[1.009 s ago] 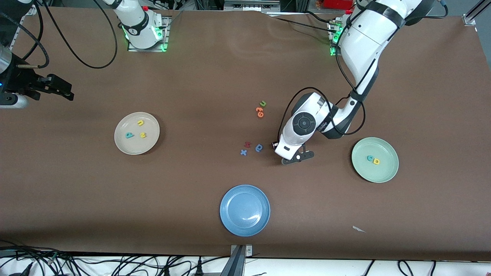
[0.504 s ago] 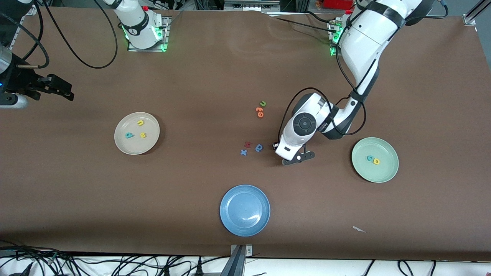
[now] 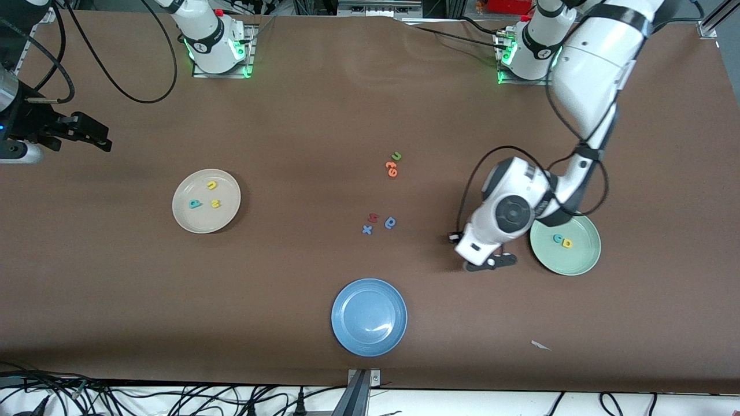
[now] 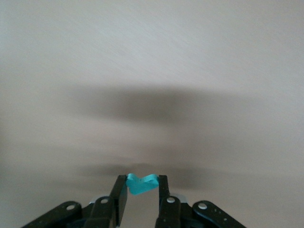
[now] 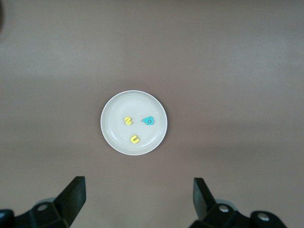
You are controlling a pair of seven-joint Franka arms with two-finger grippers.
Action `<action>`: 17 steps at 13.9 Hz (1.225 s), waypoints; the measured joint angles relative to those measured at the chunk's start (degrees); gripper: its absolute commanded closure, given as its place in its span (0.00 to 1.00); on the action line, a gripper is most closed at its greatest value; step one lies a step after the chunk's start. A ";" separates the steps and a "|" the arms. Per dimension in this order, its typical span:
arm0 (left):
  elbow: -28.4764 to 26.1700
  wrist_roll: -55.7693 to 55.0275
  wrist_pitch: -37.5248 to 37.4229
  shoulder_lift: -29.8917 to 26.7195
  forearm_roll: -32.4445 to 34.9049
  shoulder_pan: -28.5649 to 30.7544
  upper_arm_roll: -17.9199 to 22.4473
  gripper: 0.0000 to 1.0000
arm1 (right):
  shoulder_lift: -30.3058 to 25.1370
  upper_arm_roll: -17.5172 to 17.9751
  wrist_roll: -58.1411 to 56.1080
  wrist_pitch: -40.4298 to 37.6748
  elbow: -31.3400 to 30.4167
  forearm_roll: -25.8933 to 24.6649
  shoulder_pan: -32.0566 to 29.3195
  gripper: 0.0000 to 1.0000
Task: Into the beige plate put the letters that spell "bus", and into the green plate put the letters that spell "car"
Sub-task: 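Carry the teal v to the green plate and open the left gripper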
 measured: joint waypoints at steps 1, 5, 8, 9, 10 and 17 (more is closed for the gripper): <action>0.20 4.21 -1.52 -0.65 0.00 2.41 0.05 0.76 | 0.03 -0.03 0.03 0.00 -0.08 0.00 -0.04 0.00; 0.24 17.51 -6.53 -2.05 0.65 9.95 0.53 0.75 | 0.06 -0.03 0.18 0.00 -0.17 0.01 -0.07 0.00; -0.07 22.93 -8.15 -2.02 4.67 12.56 1.03 0.47 | 0.06 -0.03 0.19 0.00 -0.17 0.01 -0.07 0.00; -0.20 23.98 -9.15 -2.02 5.11 12.93 1.08 0.11 | 0.06 -0.03 0.19 0.00 -0.17 0.01 -0.07 0.00; -0.37 25.11 -10.15 -2.02 5.26 13.04 1.09 0.00 | 0.06 -0.03 0.19 0.00 -0.17 0.01 -0.07 0.00; 1.76 27.12 -10.95 -2.72 5.35 13.48 1.15 0.00 | 0.07 -0.03 0.19 0.00 -0.18 0.02 -0.07 0.00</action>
